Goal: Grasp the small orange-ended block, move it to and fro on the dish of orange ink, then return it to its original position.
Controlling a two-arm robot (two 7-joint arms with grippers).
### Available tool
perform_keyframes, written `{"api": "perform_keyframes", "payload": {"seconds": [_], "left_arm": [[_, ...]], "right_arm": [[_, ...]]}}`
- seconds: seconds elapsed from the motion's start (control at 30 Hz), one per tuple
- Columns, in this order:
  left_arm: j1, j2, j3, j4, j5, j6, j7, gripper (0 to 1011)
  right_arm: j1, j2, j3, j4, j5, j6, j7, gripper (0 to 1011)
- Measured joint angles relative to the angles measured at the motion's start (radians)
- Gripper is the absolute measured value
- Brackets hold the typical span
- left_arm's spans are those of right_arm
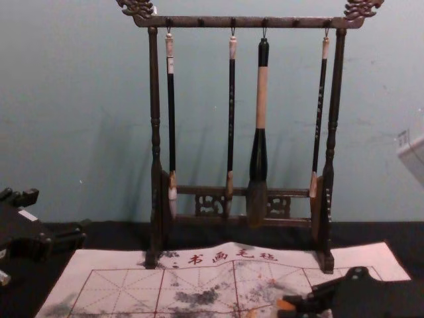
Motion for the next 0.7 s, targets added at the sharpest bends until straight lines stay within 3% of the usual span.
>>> {"api": "perform_keyframes", "payload": {"seconds": [0.27,0.7], "left_arm": [[0.0,0.0,0.0,0.0,0.0,0.0,0.0,1001],[0.0,0.0,0.0,0.0,0.0,0.0,0.0,1001]], "right_arm": [[-0.003,0.008,-0.008,-0.02,-0.008,0.014,0.004,94],[0.018,-0.013,-0.031,-0.014,-0.022,0.025,0.012,94]]}}
